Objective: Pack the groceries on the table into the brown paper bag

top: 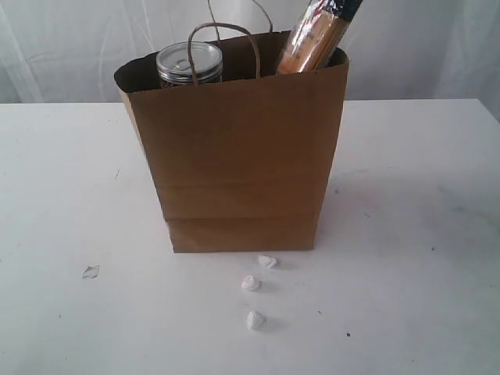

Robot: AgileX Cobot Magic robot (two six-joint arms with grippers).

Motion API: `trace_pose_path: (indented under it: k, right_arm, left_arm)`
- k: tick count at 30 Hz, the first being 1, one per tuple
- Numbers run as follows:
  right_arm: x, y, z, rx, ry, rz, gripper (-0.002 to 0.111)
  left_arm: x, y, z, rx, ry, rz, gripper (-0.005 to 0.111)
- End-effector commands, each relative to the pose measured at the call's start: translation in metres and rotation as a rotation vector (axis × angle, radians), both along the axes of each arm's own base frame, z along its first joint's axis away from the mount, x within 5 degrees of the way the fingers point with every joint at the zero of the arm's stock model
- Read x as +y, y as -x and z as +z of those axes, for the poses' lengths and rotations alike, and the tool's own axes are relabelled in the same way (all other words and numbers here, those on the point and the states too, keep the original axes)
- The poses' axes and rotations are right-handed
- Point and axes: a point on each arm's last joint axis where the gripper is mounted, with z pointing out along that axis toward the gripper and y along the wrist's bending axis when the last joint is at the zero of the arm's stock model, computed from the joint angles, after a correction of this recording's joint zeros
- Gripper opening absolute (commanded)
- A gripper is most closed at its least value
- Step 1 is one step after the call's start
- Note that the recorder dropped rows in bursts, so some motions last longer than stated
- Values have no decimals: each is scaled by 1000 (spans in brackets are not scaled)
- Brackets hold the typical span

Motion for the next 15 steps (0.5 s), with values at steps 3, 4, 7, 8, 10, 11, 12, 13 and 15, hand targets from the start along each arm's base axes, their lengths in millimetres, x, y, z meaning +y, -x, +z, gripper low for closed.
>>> trace_pose_path:
  k: [3, 4, 7, 8, 10, 11, 12, 13, 15]
  right_arm:
    - [9, 5, -41, 183, 14, 73, 0]
    - [13, 8, -56, 254, 7, 92, 0]
    - [24, 18, -88, 381, 30, 145, 0]
    - [26, 22, -99, 413, 54, 155, 0]
    - [30, 31, -121, 476, 103, 176, 0]
    - [31, 35, -132, 509, 127, 184, 0]
    - [32, 39, -141, 538, 144, 189, 0]
    - [34, 41, -151, 540, 139, 198, 0]
    - [40, 44, -170, 537, 94, 214, 0]
  left_arm:
    - [0, 0, -3, 12, 6, 1, 0]
    - [0, 0, -3, 12, 6, 1, 0]
    - [0, 0, -3, 12, 6, 1, 0]
    - [0, 0, -3, 12, 6, 1, 0]
    - [0, 0, -3, 12, 6, 1, 0]
    - [0, 0, -3, 12, 6, 1, 0]
    - [0, 0, -3, 12, 6, 1, 0]
    - [0, 0, -3, 12, 6, 1, 0]
    - [0, 0, -3, 12, 6, 1, 0]
